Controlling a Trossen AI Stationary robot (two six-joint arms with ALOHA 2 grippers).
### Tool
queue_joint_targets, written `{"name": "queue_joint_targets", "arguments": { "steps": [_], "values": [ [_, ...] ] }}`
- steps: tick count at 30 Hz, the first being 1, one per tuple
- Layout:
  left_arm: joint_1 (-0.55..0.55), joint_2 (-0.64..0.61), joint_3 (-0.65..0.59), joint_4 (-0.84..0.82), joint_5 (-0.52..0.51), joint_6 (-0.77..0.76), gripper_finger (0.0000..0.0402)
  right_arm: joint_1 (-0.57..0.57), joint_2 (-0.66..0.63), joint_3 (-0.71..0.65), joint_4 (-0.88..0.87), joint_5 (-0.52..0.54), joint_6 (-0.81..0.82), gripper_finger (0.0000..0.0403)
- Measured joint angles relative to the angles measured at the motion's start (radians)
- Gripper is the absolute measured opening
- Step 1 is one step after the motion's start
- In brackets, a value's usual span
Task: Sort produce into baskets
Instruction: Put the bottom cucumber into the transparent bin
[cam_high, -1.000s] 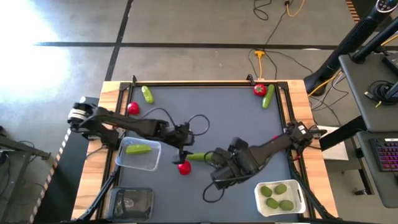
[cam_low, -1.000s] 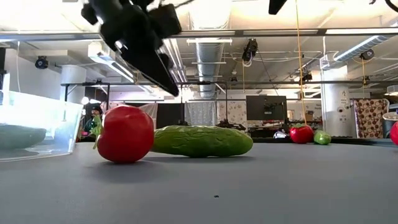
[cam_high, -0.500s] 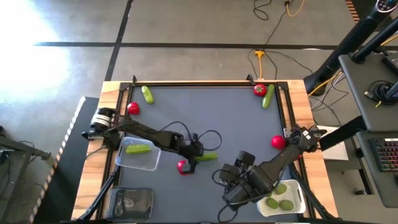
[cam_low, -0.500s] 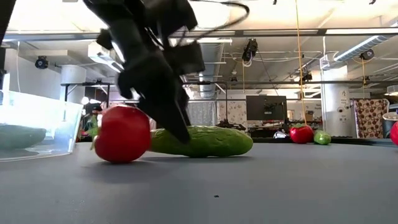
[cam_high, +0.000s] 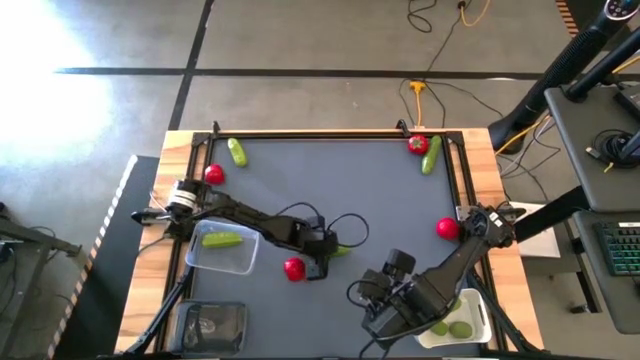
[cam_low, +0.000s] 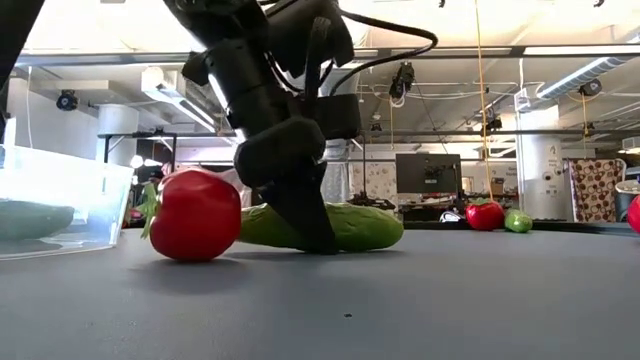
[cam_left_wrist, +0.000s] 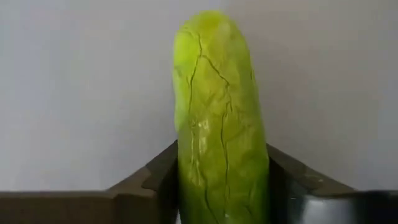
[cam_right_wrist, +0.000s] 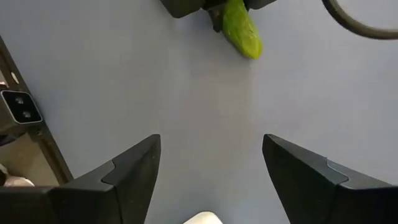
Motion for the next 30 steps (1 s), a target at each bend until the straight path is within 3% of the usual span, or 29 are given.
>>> {"name": "queue_joint_targets", "arguments": {
  "steps": [2,7,13,18,25,30],
  "values": [
    [0.000,-0.024,0.003,-0.038,0.001,0.002,0.0132,-0.005,0.000,0.000,0.000,0.025,-0.021,0.0267],
    [-0.015,-0.157,-0.001,-0.154,-0.011,-0.015,0.0132,-0.026,0.000,0.000,0.000,0.117,-0.142,0.0255],
    [-0.106,-0.408,-0.040,-0.409,-0.056,-0.088,0.0132,-0.077,0.000,0.000,0.001,0.217,-0.335,0.0245],
    [-0.209,-0.616,-0.140,-0.636,-0.056,-0.231,0.0136,-0.150,0.000,0.000,0.003,0.263,-0.392,0.0240],
    [-0.321,-0.881,-0.268,-0.747,0.062,-0.374,0.0135,-0.221,0.000,-0.002,0.012,0.263,-0.401,0.0238],
    [-0.327,-0.976,-0.430,-0.755,0.170,-0.417,0.0135,-0.231,0.000,-0.002,0.016,0.263,-0.401,0.0239]
  ]
}}
